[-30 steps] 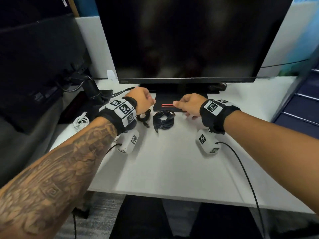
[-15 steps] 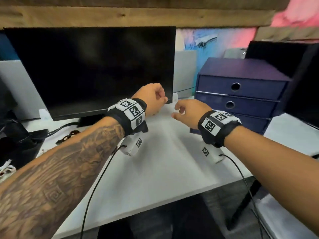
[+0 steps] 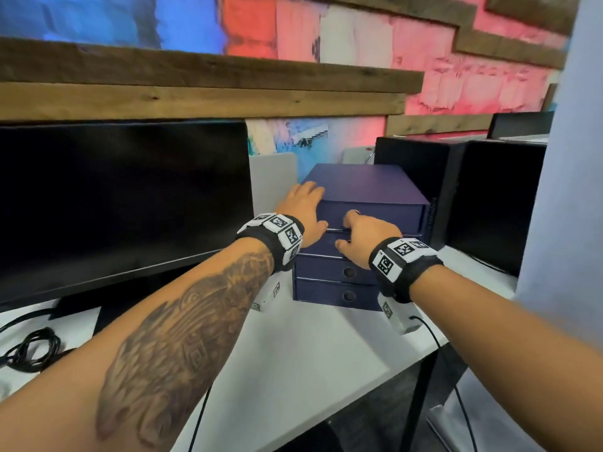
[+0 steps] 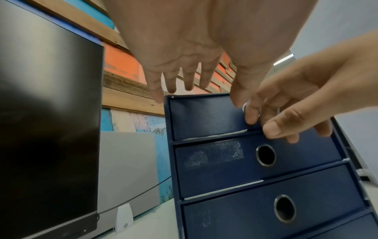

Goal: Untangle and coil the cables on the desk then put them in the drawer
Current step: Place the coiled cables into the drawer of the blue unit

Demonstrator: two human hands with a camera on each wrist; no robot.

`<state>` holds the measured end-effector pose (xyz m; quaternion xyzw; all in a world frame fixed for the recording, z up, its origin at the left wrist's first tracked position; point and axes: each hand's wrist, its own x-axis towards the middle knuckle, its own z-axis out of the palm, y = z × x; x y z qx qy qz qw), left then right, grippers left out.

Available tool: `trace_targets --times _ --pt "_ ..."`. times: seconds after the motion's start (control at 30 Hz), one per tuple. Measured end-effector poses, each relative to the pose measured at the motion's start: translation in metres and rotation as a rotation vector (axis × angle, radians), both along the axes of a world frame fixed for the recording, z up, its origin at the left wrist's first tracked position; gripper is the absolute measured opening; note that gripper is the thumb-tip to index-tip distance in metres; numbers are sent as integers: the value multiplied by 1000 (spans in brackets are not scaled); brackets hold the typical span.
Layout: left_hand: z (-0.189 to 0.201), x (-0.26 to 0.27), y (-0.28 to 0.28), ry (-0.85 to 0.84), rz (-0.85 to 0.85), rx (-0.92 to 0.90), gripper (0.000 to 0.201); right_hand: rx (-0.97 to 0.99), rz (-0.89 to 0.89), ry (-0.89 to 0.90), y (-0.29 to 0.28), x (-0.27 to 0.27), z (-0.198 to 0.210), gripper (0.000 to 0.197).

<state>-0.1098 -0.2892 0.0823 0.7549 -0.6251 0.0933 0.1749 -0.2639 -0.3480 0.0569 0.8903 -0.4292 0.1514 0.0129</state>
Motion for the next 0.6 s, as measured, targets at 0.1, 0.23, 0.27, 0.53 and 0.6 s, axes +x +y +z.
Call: trace_targets --times 0.1,0.23,0.27,0.53,0.6 --pt "-6 4 -13 -32 9 55 77 -38 -3 -21 -3 3 -2 44" --pt "-9 5 -16 -38 20 4 73 -109 -42 40 -4 3 -1 46" --pt "-9 5 -17 -42 20 -3 73 -120 -51 71 -4 2 -1 46" --pt "-11 -1 -9 -93 50 63 80 -98 -26 103 6 -5 8 41" --pt "-12 -4 -2 -127 11 18 73 -98 -5 103 13 -9 9 39"
